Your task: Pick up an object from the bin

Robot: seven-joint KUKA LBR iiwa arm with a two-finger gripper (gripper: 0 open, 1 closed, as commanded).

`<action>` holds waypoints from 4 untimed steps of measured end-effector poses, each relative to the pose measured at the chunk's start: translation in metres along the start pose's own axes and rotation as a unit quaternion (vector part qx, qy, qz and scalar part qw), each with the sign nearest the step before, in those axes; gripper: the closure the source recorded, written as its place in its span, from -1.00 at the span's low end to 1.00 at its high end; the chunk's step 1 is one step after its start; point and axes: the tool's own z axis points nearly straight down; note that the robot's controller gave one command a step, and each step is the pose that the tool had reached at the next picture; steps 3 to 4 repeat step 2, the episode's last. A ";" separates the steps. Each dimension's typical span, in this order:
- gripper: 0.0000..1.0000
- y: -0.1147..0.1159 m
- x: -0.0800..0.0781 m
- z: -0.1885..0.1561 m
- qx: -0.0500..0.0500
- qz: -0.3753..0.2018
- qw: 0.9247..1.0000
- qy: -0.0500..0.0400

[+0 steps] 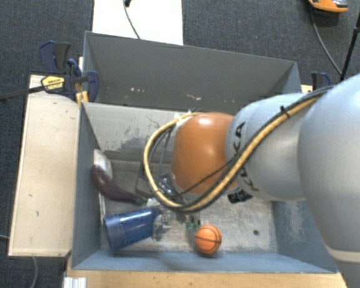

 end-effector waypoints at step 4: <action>1.00 -0.016 -0.007 -0.087 -0.002 0.012 1.000 -0.008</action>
Offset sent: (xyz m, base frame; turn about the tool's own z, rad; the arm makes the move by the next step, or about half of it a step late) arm 0.0113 -0.0136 0.0216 -0.0035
